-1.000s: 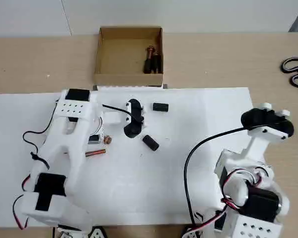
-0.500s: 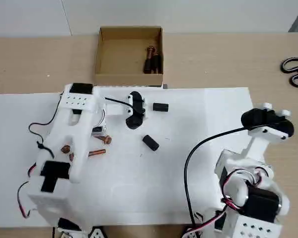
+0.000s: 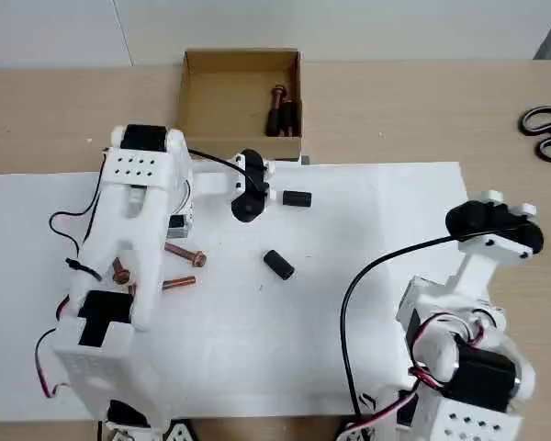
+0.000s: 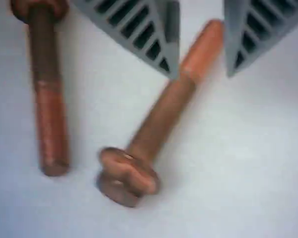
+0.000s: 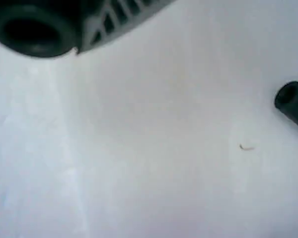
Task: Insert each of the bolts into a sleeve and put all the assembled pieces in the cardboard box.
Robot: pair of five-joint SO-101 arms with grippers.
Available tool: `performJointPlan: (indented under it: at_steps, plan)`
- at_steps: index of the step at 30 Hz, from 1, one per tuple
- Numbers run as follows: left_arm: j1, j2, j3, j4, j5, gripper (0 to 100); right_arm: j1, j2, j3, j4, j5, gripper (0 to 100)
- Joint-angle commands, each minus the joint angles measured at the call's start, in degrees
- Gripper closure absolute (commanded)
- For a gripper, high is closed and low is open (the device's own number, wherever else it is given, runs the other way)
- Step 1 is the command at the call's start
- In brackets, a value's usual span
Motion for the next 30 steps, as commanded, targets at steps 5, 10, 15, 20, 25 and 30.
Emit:
performJointPlan:
  at_steps: [5,10,15,20,25,30]
  plan:
    - [-0.3,-0.4,-1.5,2.6,-10.4,86,0.2,-0.5,-0.2,-1.5,-0.6,99.6]
    - [0.2,-0.2,-1.8,2.5,-8.0,84,0.2,-0.5,-0.2,-1.5,-0.6,99.6]
    - [0.0,1.1,-1.2,2.3,-8.2,84,0.2,-0.5,-0.2,-1.5,-0.6,99.6]
    - [-0.4,5.3,-1.1,2.3,-9.3,84,0.2,-0.5,-0.2,-1.5,-0.6,99.6]
    - [-0.4,8.0,-1.2,2.3,-9.6,88,0.2,-0.5,-0.2,-1.5,-0.6,99.6]
    - [-0.4,10.5,-1.3,1.6,-9.6,89,0.2,-0.5,-0.2,-1.5,-0.6,99.6]
